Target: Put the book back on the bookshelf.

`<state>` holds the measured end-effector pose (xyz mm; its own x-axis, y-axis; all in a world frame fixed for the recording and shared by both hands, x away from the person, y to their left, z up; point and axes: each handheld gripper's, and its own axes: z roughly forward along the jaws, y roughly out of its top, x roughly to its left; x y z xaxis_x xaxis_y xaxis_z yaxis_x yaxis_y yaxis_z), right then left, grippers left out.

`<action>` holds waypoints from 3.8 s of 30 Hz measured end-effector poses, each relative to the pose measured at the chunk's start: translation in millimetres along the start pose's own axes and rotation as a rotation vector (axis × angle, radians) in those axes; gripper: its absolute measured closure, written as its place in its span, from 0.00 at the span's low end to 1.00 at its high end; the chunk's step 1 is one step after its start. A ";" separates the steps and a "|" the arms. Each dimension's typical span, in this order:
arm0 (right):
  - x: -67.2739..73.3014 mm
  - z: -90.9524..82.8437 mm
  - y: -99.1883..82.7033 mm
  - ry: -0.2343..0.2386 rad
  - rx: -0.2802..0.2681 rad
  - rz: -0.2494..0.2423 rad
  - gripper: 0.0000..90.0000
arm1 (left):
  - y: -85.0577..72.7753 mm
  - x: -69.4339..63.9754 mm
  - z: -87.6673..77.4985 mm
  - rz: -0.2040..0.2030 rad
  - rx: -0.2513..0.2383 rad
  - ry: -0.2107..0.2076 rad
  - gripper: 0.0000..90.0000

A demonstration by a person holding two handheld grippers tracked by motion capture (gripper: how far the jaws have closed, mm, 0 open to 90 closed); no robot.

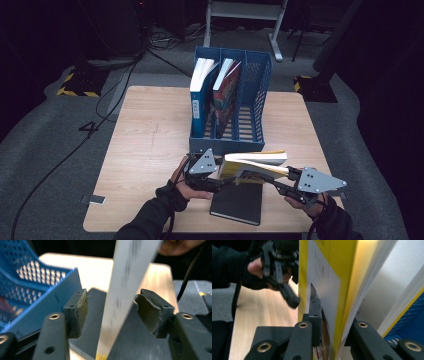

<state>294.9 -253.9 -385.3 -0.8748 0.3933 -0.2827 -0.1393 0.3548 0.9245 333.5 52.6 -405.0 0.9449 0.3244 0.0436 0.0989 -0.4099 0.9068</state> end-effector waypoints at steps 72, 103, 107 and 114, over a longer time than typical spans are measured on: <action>-60.6 -23.3 -152.5 -0.198 0.492 0.411 0.39 | 67.0 17.0 -31.6 -0.099 -0.273 0.356 0.84; -58.6 -22.2 -152.0 -0.232 0.496 0.394 0.34 | 91.8 82.4 14.6 -0.200 -0.170 0.628 0.84; -58.1 -22.3 -151.9 -0.234 0.496 0.392 0.35 | 96.6 87.1 24.0 -0.214 -0.165 0.649 0.84; -57.7 -22.6 -152.0 -0.234 0.492 0.386 0.35 | 105.2 96.6 39.9 -0.229 -0.140 0.681 0.84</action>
<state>356.1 -349.7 -503.8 -0.6878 0.7239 -0.0539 0.4405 0.4753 0.7617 447.6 6.7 -322.1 0.4974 0.8657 0.0558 0.1869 -0.1698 0.9676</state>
